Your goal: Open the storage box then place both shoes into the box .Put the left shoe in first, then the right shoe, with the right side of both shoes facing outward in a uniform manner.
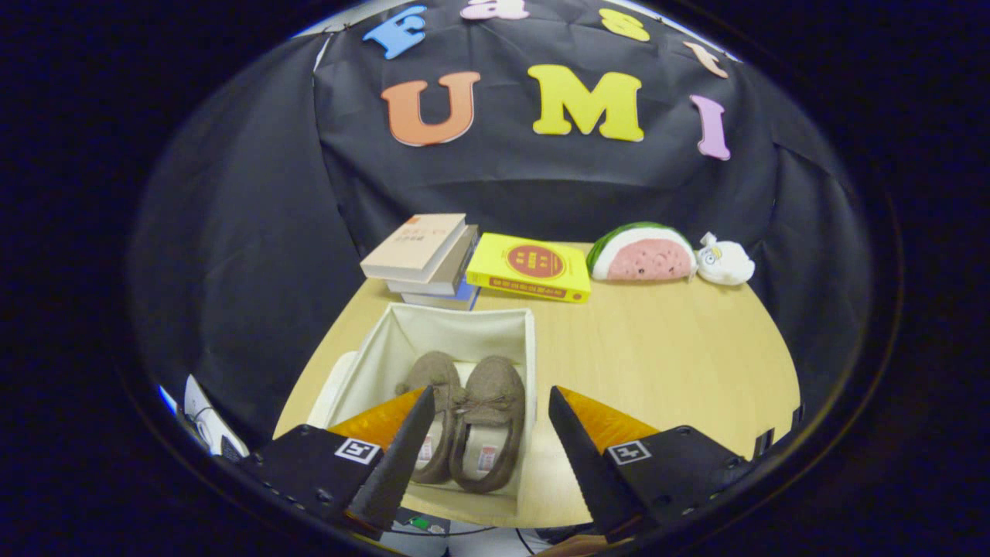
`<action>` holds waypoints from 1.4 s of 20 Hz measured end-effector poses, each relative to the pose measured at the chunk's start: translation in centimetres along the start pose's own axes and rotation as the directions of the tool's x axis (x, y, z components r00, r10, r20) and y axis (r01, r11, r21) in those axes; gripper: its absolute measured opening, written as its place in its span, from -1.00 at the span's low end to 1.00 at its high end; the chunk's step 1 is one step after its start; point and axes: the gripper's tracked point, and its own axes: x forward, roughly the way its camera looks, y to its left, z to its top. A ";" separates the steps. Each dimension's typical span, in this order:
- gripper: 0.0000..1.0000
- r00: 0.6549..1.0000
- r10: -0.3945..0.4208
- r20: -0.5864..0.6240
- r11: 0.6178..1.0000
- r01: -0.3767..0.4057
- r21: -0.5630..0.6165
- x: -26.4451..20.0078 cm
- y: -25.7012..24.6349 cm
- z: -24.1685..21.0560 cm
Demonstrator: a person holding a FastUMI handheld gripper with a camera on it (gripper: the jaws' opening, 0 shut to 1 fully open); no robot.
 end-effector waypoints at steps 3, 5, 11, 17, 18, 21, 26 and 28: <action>0.94 0.984 -0.051 0.169 0.999 0.052 -0.001 -4.5 -1.7 2.1; 0.94 0.948 -0.107 0.299 0.994 0.100 0.037 -8.0 -3.4 3.1; 0.92 0.809 -0.074 0.584 0.996 0.084 0.009 -16.6 -5.7 2.9; 0.88 0.787 -0.125 0.605 0.980 0.193 -0.049 -16.5 -7.6 -0.6; 0.88 0.785 -0.125 0.607 0.983 0.183 -0.034 -16.5 -8.2 -0.7; 0.89 0.757 -0.164 0.633 0.982 0.188 0.029 -16.7 -10.8 -1.0; 0.89 0.727 -0.215 0.653 0.973 0.215 0.081 -15.8 -14.7 -2.6; 0.89 0.736 -0.206 0.645 0.976 0.204 0.080 -15.0 -15.0 -3.4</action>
